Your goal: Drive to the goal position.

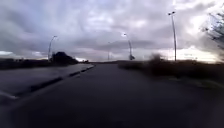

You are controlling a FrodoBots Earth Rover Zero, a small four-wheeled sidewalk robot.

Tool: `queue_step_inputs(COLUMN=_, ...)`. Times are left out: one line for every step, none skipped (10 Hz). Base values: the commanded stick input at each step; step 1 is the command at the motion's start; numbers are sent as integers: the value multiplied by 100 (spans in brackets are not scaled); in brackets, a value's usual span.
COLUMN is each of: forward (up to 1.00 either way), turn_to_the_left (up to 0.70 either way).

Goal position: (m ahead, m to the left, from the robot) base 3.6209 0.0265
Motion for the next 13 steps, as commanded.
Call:
queue_step_inputs(forward=70, turn_to_the_left=0)
queue_step_inputs(forward=70, turn_to_the_left=0)
queue_step_inputs(forward=70, turn_to_the_left=0)
queue_step_inputs(forward=70, turn_to_the_left=0)
queue_step_inputs(forward=70, turn_to_the_left=0)
queue_step_inputs(forward=70, turn_to_the_left=0)
queue_step_inputs(forward=70, turn_to_the_left=0)
queue_step_inputs(forward=70, turn_to_the_left=0)
queue_step_inputs(forward=70, turn_to_the_left=0)
queue_step_inputs(forward=70, turn_to_the_left=0)
queue_step_inputs(forward=70, turn_to_the_left=0)
queue_step_inputs(forward=70, turn_to_the_left=0)
queue_step_inputs(forward=70, turn_to_the_left=0)
